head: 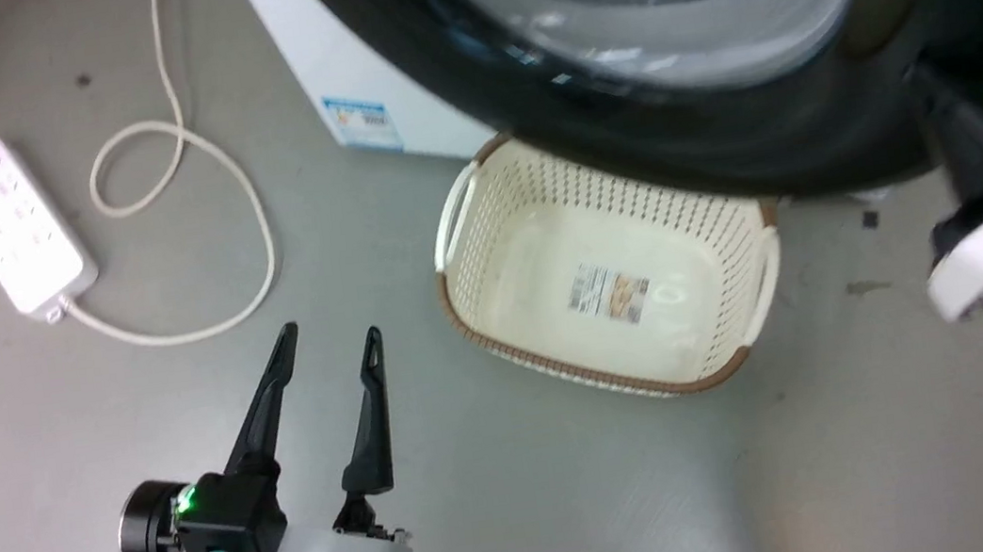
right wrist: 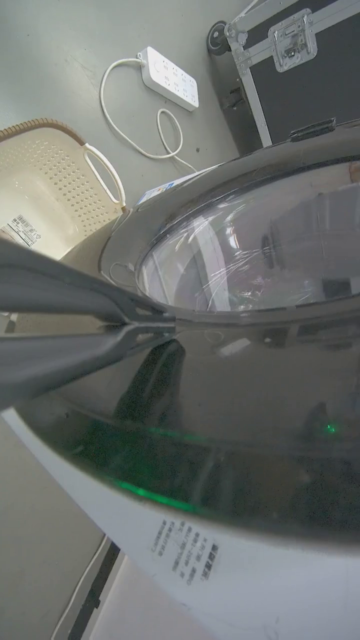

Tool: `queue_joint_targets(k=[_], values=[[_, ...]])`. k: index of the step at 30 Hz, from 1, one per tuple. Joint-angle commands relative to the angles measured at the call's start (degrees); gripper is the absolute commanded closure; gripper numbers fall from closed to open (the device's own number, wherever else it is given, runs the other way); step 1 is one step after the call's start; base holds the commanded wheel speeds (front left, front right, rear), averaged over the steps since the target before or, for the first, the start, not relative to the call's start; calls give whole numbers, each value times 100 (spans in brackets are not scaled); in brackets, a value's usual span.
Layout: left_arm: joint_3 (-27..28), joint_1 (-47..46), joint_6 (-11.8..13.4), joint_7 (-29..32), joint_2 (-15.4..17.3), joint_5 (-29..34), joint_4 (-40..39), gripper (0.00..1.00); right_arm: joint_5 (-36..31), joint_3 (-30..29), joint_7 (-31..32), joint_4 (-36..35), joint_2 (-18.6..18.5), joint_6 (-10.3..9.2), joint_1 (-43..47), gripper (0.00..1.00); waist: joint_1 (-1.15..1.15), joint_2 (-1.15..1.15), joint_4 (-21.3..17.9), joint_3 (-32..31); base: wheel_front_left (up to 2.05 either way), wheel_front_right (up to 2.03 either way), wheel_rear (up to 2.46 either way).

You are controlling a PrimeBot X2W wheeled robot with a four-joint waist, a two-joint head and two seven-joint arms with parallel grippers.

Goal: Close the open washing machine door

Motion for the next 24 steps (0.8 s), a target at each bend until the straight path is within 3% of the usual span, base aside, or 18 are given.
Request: queue_joint_targets(k=[1,12,24], values=[[11,-102,-17,-25,-27,41,-27,0,16,-63,22,83,-193,-11,-325,100,-2,0,126,223,0,0,0],[-1,-358,-56,-25,-108,91,-61,0,8,-378,244,913,-516,-11,-1645,100,-2,0,245,609,0,0,0],[30,-414,-53,-25,-160,116,-4,0,-233,-761,70,1798,-497,-11,-2355,100,-2,0,255,554,0,0,0]])
